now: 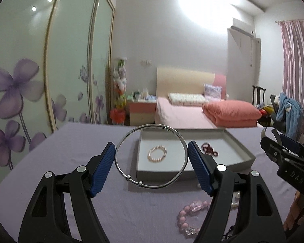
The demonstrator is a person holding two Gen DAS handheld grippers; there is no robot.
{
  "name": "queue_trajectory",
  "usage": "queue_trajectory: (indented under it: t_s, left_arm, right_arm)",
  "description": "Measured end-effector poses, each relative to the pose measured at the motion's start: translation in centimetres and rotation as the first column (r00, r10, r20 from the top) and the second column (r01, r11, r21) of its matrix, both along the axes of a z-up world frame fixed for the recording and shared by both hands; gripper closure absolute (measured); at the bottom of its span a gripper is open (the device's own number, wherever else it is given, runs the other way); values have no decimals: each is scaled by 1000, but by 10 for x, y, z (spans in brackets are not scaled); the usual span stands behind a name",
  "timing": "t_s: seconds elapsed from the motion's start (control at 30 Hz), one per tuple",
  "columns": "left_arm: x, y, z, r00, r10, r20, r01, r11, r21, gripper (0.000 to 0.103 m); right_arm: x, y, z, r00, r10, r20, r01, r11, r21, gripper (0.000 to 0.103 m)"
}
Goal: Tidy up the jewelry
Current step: 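Lift both bangles into the grey tray and open both tools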
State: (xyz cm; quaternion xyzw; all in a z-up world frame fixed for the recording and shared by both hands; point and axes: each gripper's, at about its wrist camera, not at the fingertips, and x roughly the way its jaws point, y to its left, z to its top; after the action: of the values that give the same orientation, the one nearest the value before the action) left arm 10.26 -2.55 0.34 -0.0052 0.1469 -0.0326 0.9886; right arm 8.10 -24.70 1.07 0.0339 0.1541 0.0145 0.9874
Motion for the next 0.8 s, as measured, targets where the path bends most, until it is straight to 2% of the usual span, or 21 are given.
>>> queue_trajectory:
  t_s: [0.13, 0.47, 0.8]
  left_arm:
    - [-5, -5, 4, 999, 11, 50, -11, 1000, 10, 30]
    - [-7, -13, 7, 995, 25, 98, -27, 999, 22, 30]
    - [-5, -19, 8, 992, 17, 122, -23, 999, 49, 30]
  right_arm:
    - [-6, 2, 5, 998, -21, 58, 22, 999, -23, 37]
    - [-7, 0, 11, 990, -55, 128, 60, 998, -32, 37]
    - [-1, -3, 12, 986, -67, 155, 73, 997, -30, 37]
